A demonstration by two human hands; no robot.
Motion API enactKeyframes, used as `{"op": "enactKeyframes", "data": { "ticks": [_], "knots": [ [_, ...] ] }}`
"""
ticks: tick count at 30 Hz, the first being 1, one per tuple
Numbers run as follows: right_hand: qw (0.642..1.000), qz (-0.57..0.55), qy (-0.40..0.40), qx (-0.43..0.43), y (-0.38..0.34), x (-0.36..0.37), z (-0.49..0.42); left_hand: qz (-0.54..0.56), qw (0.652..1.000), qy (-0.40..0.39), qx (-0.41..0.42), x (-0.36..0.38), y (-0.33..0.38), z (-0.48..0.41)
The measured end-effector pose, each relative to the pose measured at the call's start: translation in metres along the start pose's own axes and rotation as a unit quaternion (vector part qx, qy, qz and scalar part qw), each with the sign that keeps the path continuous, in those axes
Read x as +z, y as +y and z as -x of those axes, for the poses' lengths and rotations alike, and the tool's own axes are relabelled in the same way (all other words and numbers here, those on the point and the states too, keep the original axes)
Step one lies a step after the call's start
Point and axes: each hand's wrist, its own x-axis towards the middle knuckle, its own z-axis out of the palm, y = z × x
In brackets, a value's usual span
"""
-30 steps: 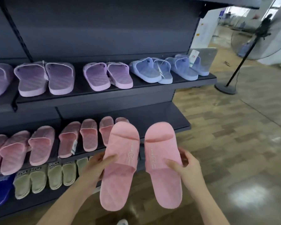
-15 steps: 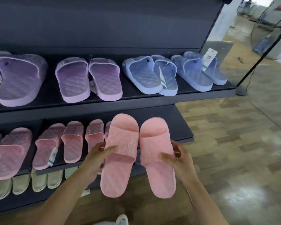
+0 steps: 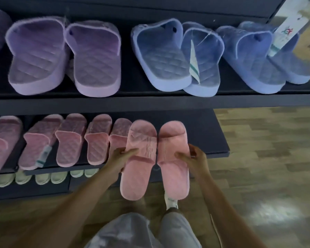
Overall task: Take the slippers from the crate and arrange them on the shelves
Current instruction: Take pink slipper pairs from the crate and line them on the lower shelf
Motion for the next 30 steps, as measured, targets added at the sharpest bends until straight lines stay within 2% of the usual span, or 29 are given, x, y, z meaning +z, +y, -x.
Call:
{"op": "enactKeyframes", "data": {
  "ticks": [7,13,17,21,27,30],
  "knots": [
    [0.998,-0.043,-0.005,0.048,0.035,0.013,-0.089,-0.003,0.999,0.046,-0.007,0.038,-0.019,-0.089],
    [0.997,-0.047,-0.024,0.050,0.047,0.042,-0.149,-0.018,0.997,0.044,0.059,0.041,-0.031,-0.142],
    [0.998,-0.019,-0.047,0.046,0.057,0.050,-0.163,-0.075,0.986,0.123,0.087,0.053,-0.026,-0.141],
    [0.995,-0.041,-0.066,0.056,0.058,0.049,-0.160,-0.095,0.985,0.113,0.091,0.062,-0.030,-0.141],
    [0.996,-0.010,-0.085,0.033,0.049,0.050,-0.159,-0.106,0.988,0.080,0.080,0.063,-0.025,-0.146],
    [0.996,0.028,-0.089,0.008,0.045,0.049,-0.157,-0.083,0.988,0.076,0.105,0.064,-0.018,-0.147]
  ]
}}
